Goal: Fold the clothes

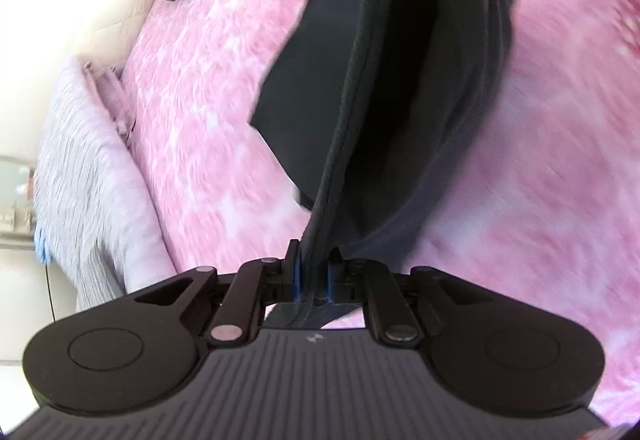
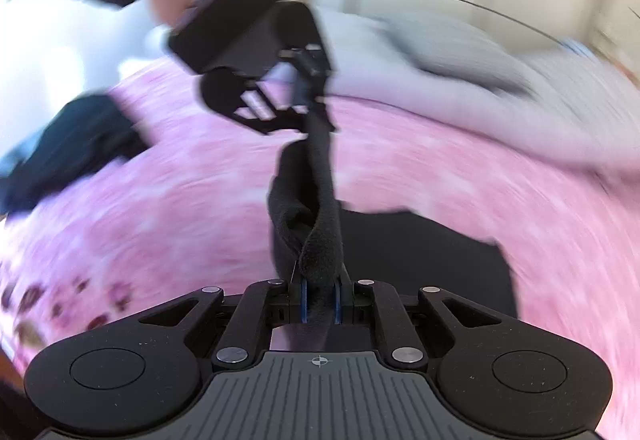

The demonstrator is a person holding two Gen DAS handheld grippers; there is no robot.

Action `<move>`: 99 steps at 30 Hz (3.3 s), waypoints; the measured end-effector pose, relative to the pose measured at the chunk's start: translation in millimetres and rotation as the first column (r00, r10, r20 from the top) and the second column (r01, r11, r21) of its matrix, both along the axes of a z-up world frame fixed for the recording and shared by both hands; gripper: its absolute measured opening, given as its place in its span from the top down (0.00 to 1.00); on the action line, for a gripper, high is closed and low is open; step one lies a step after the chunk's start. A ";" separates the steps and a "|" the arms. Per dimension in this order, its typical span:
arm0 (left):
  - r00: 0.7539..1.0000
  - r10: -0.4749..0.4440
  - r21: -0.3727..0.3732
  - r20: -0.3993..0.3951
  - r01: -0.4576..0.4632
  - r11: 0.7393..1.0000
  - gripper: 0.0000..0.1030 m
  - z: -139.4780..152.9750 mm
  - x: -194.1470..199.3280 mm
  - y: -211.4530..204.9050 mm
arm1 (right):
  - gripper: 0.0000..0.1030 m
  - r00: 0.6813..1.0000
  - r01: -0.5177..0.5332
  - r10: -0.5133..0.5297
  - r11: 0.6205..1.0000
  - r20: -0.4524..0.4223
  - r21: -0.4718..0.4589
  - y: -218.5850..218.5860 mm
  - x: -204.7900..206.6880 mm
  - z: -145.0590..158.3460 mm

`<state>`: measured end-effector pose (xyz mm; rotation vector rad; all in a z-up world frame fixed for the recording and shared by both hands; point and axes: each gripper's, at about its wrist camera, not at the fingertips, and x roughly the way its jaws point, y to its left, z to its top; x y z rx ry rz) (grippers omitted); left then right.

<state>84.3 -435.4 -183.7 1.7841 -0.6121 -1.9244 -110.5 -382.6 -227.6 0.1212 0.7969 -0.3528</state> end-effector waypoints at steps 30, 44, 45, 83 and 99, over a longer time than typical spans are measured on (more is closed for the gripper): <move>0.958 0.277 0.264 -0.078 -0.248 0.932 0.65 -114.3 -118.6 -231.5 | 0.84 0.688 0.589 -0.719 0.477 -0.095 0.652 -236.3 -186.4 -132.3; 0.677 0.655 0.542 -0.335 -0.431 0.722 0.69 -80.3 -68.3 -219.7 | 0.75 0.601 0.709 -0.786 0.441 -0.145 0.551 -202.6 -179.2 -110.1; 0.674 0.659 0.568 -0.334 -0.414 0.711 0.69 -86.4 -74.1 -218.7 | 0.75 0.598 0.706 -0.786 0.424 -0.156 0.567 -204.2 -175.3 -114.9; 0.665 0.698 0.576 -0.267 -0.471 0.668 0.67 -131.7 -102.6 -246.8 | 0.75 0.773 0.634 -0.603 0.737 -0.196 0.235 -235.1 -108.5 -132.6; 0.724 0.613 0.549 -0.316 -0.388 0.741 0.72 -123.1 -144.5 -176.5 | 0.75 0.789 0.606 -0.553 0.769 -0.267 0.200 -200.6 -102.5 -116.2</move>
